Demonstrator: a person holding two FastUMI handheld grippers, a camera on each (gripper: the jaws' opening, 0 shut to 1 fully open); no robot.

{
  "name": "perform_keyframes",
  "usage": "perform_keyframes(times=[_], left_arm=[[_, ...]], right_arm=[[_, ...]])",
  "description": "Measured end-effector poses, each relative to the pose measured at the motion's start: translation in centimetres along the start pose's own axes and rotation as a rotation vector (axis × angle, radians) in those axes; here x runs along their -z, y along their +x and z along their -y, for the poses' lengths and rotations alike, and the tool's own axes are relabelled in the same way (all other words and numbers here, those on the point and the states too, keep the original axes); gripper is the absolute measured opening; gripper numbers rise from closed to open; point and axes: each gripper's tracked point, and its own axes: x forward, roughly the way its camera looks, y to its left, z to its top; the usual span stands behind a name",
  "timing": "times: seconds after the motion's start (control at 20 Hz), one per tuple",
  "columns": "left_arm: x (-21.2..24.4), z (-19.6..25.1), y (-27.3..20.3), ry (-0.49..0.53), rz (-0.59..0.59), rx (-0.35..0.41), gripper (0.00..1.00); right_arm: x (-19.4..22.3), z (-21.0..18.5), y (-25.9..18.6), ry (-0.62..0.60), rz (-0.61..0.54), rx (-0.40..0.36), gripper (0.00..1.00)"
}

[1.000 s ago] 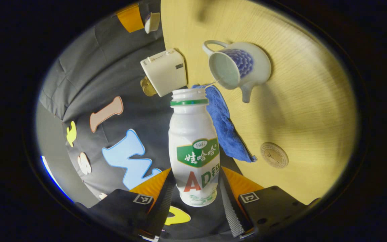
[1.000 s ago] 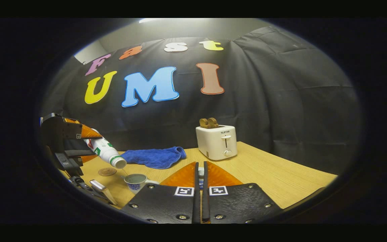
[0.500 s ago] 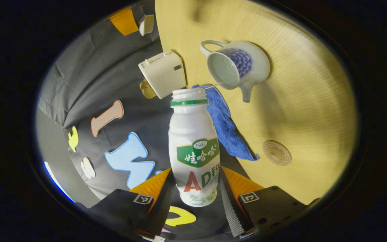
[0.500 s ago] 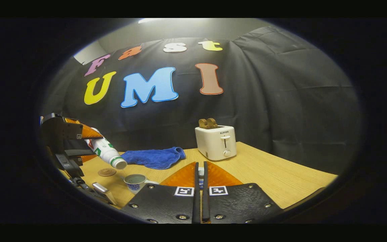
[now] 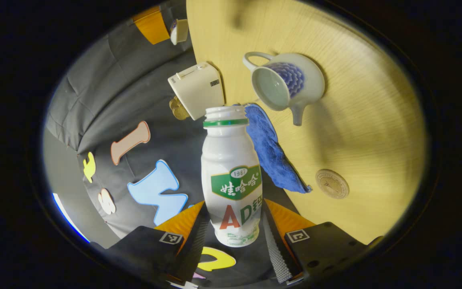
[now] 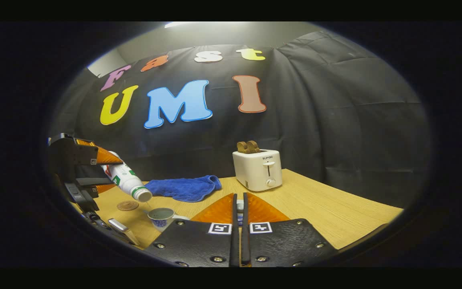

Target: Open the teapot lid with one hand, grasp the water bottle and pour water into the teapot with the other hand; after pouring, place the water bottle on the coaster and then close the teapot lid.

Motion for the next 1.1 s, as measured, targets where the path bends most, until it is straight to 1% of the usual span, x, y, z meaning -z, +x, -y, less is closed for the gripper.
perform_keyframes(times=[0.1, 0.15, 0.2, 0.25, 0.3, 0.4, 0.45, 0.5, 0.55, 0.6, 0.7, 0.85, 1.1], left_arm=[[-0.1, 0.4, 0.1, -0.059, 0.010, 0.023, 0.85], [0.0, 0.4, 0.2, -0.084, 0.012, 0.024, 0.78], [0.0, 0.4, 0.3, -0.109, 0.012, 0.022, 0.84], [0.1, 0.5, 0.2, -0.142, 0.016, 0.023, 0.84], [0.3, 0.6, 0.2, -0.180, 0.018, 0.028, 0.84], [0.5, 0.8, -0.2, -0.247, 0.025, 0.017, 0.84], [0.7, 1.0, -0.4, -0.285, 0.022, 0.015, 0.72], [0.8, 1.3, -0.4, -0.327, 0.023, 0.016, 0.84], [0.7, 1.5, -0.5, -0.369, 0.030, 0.012, 0.84], [0.8, 1.5, -0.6, -0.406, 0.034, 0.004, 0.84], [1.1, 1.7, -0.9, -0.493, 0.041, -0.012, 0.84], [1.4, 2.1, -1.6, -0.645, 0.056, -0.014, 0.84], [3.3, 3.4, -2.4, -0.868, 0.058, -0.028, 0.84]], right_arm=[[0.1, 0.0, 0.0, -0.003, -0.002, 0.000, 0.02], [0.1, -0.1, 0.1, -0.006, -0.002, 0.001, 0.02], [0.1, -0.1, 0.1, -0.008, -0.003, 0.001, 0.02], [0.1, 0.0, 0.1, -0.011, -0.003, 0.002, 0.00], [0.2, 0.0, 0.1, -0.013, -0.003, 0.003, 0.02], [0.3, -0.2, 0.1, -0.014, -0.006, 0.000, 0.02], [0.3, -0.3, 0.0, -0.015, -0.006, -0.004, 0.02], [0.2, -0.4, 0.0, -0.016, -0.004, -0.006, 0.02], [0.3, -0.5, 0.0, -0.020, -0.004, -0.008, 0.00], [0.3, -0.7, 0.1, -0.024, -0.004, -0.011, 0.02], [0.4, -1.0, 0.0, -0.030, -0.006, -0.020, 0.02], [0.7, -1.4, 0.2, -0.044, -0.015, -0.027, 0.02], [0.8, -2.7, 0.3, -0.101, -0.019, -0.041, 0.02]])
